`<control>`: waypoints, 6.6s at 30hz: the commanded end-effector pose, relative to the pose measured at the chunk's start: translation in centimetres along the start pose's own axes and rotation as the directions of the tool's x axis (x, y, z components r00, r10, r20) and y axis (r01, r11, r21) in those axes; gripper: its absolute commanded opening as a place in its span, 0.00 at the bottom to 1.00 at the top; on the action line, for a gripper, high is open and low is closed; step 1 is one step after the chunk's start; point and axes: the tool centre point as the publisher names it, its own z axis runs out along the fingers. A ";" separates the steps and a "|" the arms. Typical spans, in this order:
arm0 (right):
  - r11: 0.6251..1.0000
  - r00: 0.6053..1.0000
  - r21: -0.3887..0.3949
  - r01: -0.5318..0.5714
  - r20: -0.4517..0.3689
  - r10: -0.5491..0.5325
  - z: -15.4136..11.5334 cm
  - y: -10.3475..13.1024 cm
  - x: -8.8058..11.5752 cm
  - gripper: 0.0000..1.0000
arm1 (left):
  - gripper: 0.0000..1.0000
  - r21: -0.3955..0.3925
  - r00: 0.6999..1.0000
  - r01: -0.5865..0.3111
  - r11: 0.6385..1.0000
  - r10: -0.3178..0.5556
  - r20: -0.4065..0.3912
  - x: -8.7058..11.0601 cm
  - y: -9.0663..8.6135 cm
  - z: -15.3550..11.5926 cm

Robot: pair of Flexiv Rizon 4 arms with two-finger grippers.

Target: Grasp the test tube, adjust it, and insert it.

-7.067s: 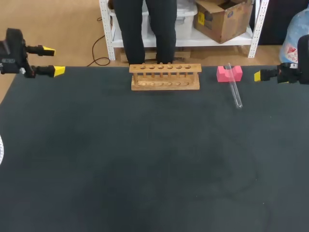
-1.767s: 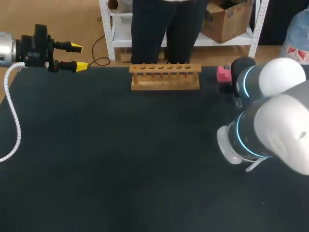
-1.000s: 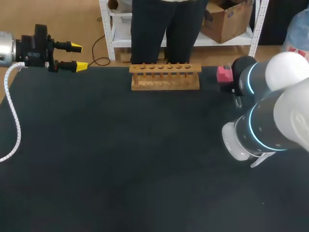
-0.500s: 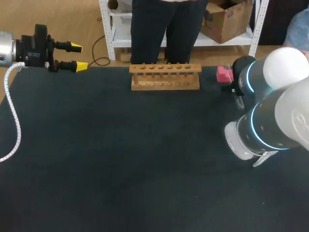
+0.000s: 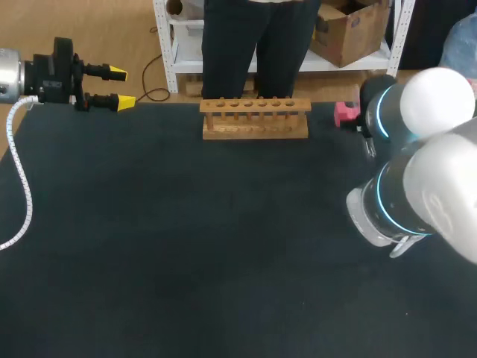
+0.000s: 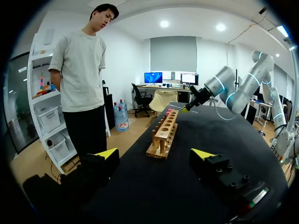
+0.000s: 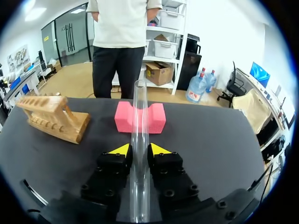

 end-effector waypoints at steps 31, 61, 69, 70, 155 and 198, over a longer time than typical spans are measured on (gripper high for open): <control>0.999 1.000 -0.051 -0.007 0.027 0.009 -7.4 14.0 -1.9 0.00 | 1.00 -0.005 1.000 -0.004 1.000 0.004 0.004 0.1 -0.2 0.0; 0.996 0.999 -0.073 0.049 0.012 -0.048 -7.4 16.8 -2.2 0.00 | 1.00 -0.005 1.000 -0.004 1.000 0.004 0.004 0.1 -0.2 0.0; 0.995 0.998 -0.084 0.061 0.008 -0.061 -6.6 17.5 -2.4 0.00 | 1.00 -0.005 1.000 -0.004 1.000 0.004 0.004 0.1 -0.2 0.0; 0.994 0.998 -0.084 0.063 0.007 -0.063 -6.3 17.6 -2.4 0.00 | 1.00 -0.005 1.000 -0.004 1.000 0.004 0.004 0.1 -0.2 0.0; 0.997 0.999 -0.080 0.000 -0.052 -0.004 -6.7 16.3 -1.8 0.00 | 1.00 -0.005 1.000 -0.004 1.000 0.004 0.004 0.1 -0.2 0.0; 0.995 1.000 -0.101 -0.004 0.017 0.006 -11.7 11.7 -2.1 0.00 | 1.00 -0.005 1.000 -0.004 1.000 0.004 0.004 0.1 -0.2 0.0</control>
